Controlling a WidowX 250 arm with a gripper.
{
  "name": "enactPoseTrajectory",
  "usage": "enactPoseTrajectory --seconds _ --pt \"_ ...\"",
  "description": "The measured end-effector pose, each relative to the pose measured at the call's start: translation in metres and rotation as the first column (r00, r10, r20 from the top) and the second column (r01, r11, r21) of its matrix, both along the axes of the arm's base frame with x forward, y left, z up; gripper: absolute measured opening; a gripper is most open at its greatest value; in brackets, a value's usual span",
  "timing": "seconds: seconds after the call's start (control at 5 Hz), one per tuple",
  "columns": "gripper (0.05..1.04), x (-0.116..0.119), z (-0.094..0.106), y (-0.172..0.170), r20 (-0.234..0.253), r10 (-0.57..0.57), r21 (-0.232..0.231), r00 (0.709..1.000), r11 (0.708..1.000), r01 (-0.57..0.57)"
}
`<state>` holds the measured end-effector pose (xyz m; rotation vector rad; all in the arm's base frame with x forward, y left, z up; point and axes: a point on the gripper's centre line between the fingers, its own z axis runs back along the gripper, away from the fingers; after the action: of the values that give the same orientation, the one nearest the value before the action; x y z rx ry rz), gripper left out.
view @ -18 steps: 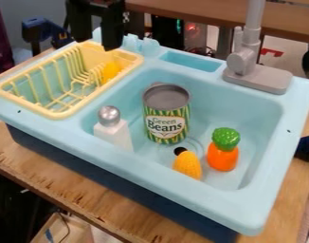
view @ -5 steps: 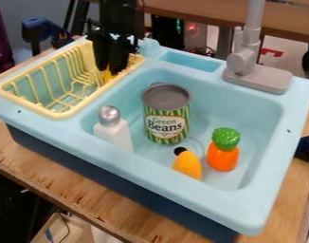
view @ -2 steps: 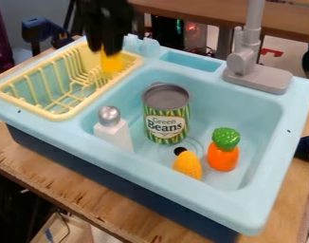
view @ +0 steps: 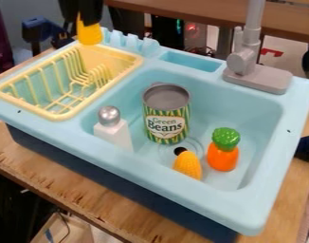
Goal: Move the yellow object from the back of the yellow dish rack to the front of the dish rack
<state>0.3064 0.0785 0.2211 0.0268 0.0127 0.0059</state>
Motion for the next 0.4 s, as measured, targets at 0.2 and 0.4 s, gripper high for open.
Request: enactPoseTrajectory --seconds 0.2,0.4 --pt "0.411 -0.018 -0.016 0.006 -0.094 0.04 0.052 0.995 0.998 -0.036" --pt "0.411 -0.024 -0.033 0.016 -0.094 0.065 0.095 0.993 0.994 -0.056"
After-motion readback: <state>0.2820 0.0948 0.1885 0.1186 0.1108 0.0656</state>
